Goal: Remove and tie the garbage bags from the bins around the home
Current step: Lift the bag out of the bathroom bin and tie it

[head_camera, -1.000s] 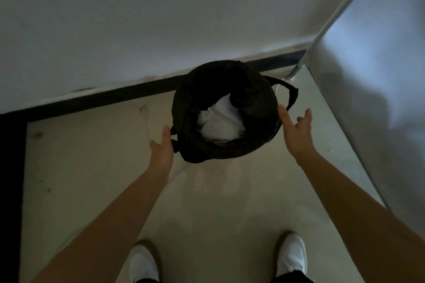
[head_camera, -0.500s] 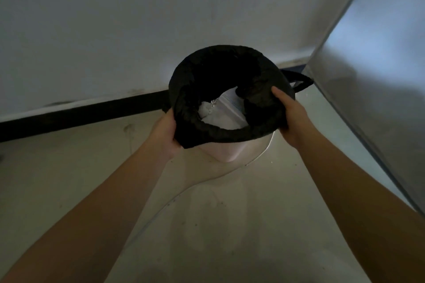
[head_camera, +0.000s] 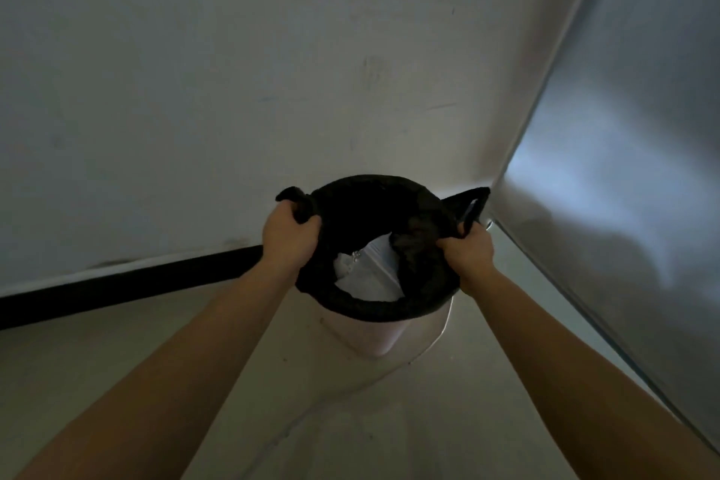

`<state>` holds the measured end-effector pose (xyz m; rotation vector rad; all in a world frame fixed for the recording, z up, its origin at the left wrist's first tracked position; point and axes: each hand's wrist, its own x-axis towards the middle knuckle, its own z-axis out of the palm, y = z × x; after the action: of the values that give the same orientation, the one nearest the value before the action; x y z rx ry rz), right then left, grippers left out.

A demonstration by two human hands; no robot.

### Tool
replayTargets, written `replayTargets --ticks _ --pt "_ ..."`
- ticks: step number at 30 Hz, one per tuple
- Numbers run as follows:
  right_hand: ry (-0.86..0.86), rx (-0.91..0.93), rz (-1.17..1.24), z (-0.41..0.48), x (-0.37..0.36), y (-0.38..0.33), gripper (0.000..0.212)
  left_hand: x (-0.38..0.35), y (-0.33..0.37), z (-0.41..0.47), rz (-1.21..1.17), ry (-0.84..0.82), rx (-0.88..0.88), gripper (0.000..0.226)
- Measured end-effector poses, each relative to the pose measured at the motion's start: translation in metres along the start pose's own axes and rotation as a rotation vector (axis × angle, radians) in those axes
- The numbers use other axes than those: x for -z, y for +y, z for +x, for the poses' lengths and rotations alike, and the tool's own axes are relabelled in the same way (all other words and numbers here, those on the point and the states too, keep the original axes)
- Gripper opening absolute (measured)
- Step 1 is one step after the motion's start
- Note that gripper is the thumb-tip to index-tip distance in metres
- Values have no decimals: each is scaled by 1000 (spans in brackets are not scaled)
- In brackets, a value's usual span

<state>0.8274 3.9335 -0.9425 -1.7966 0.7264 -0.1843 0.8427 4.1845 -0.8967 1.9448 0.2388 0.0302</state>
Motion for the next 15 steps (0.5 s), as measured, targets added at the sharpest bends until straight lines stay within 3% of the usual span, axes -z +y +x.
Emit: replayTargets --ticks 3,8,10,12,15 --pt "18 72 -156 -16 -7 6 21 -4 12 -7 81 -74 -133 14" --pt "-47 286 -210 -42 -39 -3 5 -24 36 -30 19 -358 -328 18" --pt "-80 348 -260 -39 -45 -12 12 -25 44 -33 -35 -287 -398 20" --pt "-37 406 -332 -29 -44 -18 27 -16 45 -30 -105 -94 -420 19" --pt "133 474 -200 -16 -30 -37 41 6 39 -16 -252 103 -306 17"
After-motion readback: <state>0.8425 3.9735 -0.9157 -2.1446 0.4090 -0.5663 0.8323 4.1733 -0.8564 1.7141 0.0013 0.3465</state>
